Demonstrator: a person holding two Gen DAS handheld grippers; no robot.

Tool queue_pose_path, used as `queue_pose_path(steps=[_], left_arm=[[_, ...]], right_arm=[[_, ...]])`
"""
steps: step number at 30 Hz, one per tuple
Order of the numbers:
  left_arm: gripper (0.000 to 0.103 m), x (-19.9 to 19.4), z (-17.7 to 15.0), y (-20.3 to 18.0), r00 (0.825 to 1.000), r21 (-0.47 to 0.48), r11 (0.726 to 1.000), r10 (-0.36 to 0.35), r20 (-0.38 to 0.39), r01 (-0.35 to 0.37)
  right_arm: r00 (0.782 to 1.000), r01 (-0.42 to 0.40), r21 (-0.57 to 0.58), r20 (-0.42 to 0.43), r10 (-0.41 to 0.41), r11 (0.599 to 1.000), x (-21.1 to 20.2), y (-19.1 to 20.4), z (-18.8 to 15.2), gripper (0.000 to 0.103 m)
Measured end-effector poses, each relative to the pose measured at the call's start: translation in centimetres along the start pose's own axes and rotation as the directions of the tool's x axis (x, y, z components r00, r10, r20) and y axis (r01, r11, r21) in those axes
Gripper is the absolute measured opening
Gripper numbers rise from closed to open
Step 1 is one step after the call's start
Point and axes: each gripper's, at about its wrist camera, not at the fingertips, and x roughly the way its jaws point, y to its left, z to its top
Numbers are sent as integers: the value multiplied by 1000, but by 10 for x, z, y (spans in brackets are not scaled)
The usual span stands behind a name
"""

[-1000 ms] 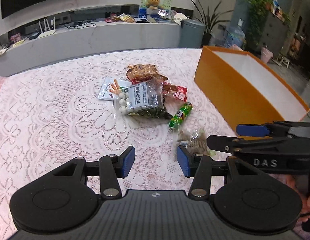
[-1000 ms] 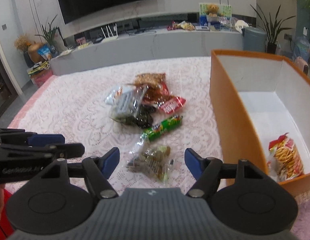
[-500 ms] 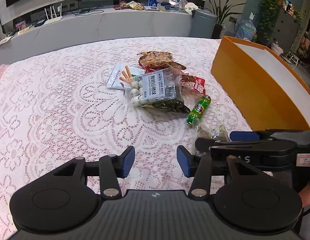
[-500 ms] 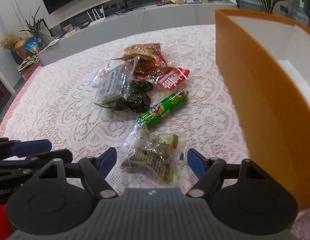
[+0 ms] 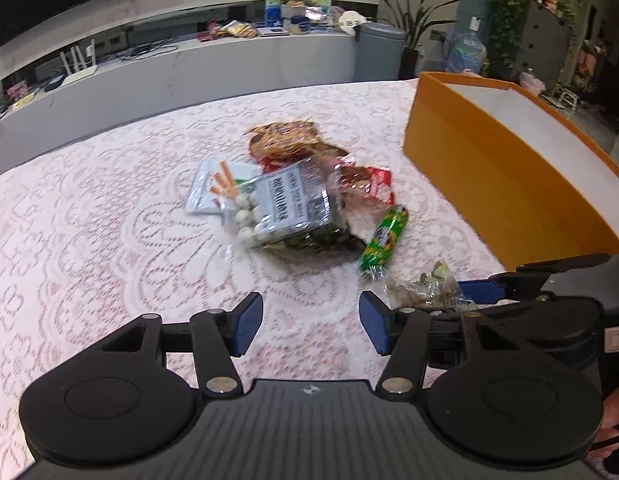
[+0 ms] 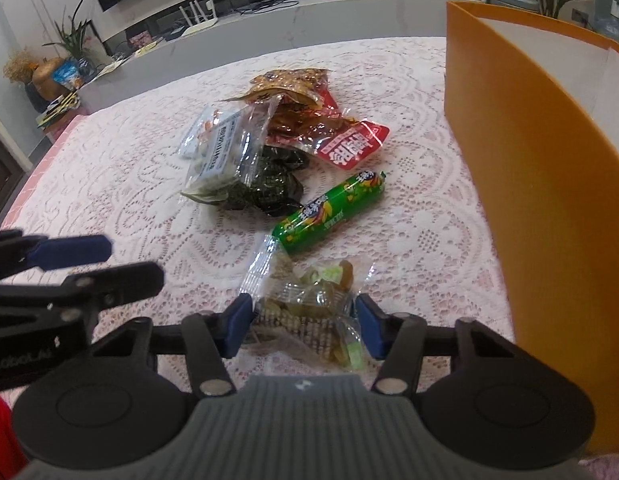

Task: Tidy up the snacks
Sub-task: 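Lift the clear snack bag with the right gripper while the left gripper grasps the green sausage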

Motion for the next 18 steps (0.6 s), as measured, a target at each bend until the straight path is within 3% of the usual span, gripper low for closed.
queue_pose_path(steps=[4, 10, 18], left_arm=[[65, 2, 8, -5, 999, 30, 999, -35, 19, 34], [61, 17, 28, -19, 996, 124, 988, -87, -29, 89], [52, 48, 50, -45, 986, 304, 938, -147, -78, 164]], right_arm=[[1000, 10, -29, 21, -9, 1000, -19, -6, 6, 47], [998, 38, -23, 56, -36, 999, -47, -22, 25, 46], [983, 34, -38, 180, -27, 999, -90, -35, 56, 46]])
